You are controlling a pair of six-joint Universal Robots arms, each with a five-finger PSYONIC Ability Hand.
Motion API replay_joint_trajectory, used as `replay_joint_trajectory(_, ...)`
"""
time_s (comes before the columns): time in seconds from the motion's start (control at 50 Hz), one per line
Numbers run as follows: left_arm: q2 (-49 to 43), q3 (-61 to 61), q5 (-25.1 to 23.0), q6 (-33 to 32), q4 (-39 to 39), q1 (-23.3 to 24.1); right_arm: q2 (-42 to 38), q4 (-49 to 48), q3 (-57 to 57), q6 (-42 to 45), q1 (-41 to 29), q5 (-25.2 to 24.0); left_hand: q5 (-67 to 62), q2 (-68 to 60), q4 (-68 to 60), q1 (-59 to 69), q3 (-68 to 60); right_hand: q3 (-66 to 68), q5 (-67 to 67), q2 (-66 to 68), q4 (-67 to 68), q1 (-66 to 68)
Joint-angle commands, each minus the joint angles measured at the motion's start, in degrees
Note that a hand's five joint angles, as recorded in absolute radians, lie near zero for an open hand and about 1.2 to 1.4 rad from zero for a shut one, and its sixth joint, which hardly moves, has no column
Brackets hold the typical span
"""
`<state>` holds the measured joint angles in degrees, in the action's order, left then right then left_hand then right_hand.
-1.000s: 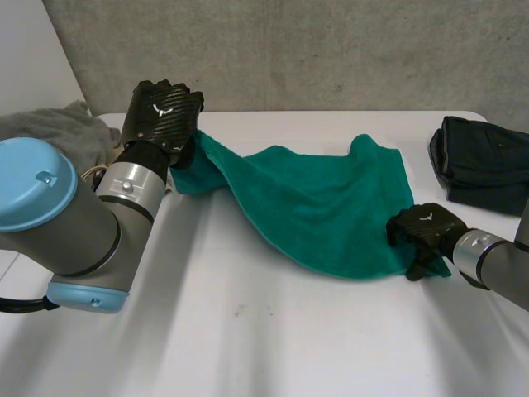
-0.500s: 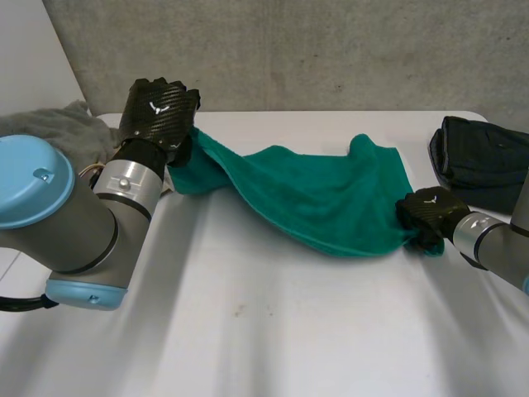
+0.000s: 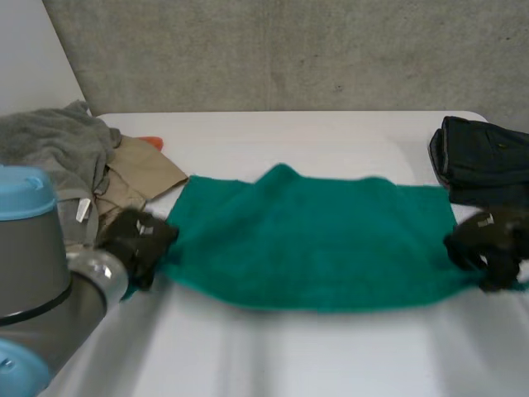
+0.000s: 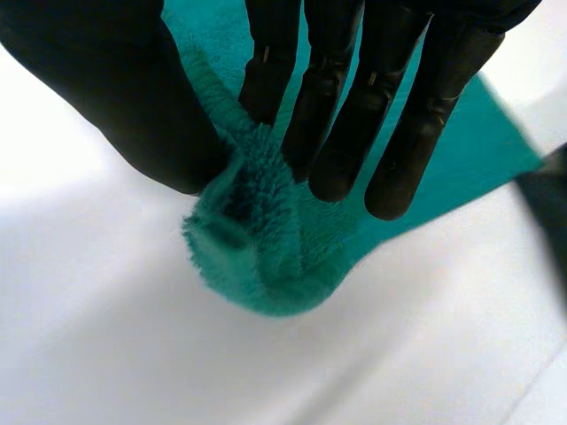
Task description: Fold the laundry.
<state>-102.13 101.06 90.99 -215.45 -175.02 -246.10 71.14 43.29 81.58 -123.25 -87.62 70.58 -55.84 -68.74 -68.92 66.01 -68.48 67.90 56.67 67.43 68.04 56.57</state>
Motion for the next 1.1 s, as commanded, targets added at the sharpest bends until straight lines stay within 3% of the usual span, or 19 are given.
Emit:
replay_joint_trajectory(0.02,-0.4,4.3,0.0,-5.7,4.4,-0.9,0.3,2.1,5.3,5.5,1.0,0.8,-14.2,-11.3,-11.1,14.0,-11.5,12.1,13.3,12.6,12.0,23.4)
replay_joint_trajectory(0.16,-8.9,-2.9,0.4,-5.7,-8.2,-0.5,-8.6,-9.9,-2.3,-2.5,-0.7,3.9,-14.2,-11.3,-11.1,14.0,-11.5,12.1,13.3,12.6,12.0,23.4)
replay_joint_trajectory(0.26,-15.6,-10.7,0.4,-6.1,-15.4,0.2,-14.1,-16.4,-9.2,-4.4,-6.1,7.9,-14.2,-11.3,-11.1,14.0,-11.5,12.1,13.3,12.6,12.0,23.4)
replay_joint_trajectory(0.36,-23.5,-26.7,0.8,-6.2,-22.7,1.8,-18.2,-25.0,-21.6,-5.2,-10.4,11.0,-14.2,-11.3,-11.1,14.0,-11.5,12.1,13.3,12.6,12.0,23.4)
replay_joint_trajectory(0.46,-24.7,-42.6,1.0,-5.7,-30.2,2.1,-17.9,-34.5,-36.0,-9.5,-11.3,11.5,-14.2,-11.3,-11.1,14.0,-11.5,12.1,13.3,12.6,12.0,23.4)
replay_joint_trajectory(0.58,-23.4,-51.2,2.0,-2.7,-38.6,2.2,-13.6,-44.9,-42.6,-16.2,-11.4,11.2,-14.2,-11.3,-11.1,14.0,-11.5,12.1,13.3,12.6,12.0,23.4)
replay_joint_trajectory(0.66,-20.7,-50.6,2.2,-0.4,-38.2,1.8,-12.2,-45.2,-41.8,-17.6,-11.5,10.9,-14.2,-11.3,-11.1,14.0,-11.5,12.1,13.3,12.6,12.0,23.4)
replay_joint_trajectory(0.76,-19.8,-40.9,1.4,0.3,-37.1,1.3,-12.1,-43.4,-35.0,-17.6,-11.5,10.4,-14.2,-11.3,-11.1,14.0,-11.5,12.1,13.3,12.6,12.0,23.4)
replay_joint_trajectory(0.9,-21.1,-27.3,-0.8,0.4,-37.2,-0.2,-14.3,-42.5,-21.1,-17.2,-11.4,6.7,-14.2,-11.3,-11.1,14.0,-11.5,12.1,13.3,12.6,12.0,23.4)
replay_joint_trajectory(1.1,-25.1,-16.3,-1.8,-0.1,-35.7,-0.2,-18.4,-37.4,-12.7,-16.8,-10.9,6.1,-14.2,-11.3,-11.1,14.0,-11.5,12.1,13.3,12.6,12.0,23.4)
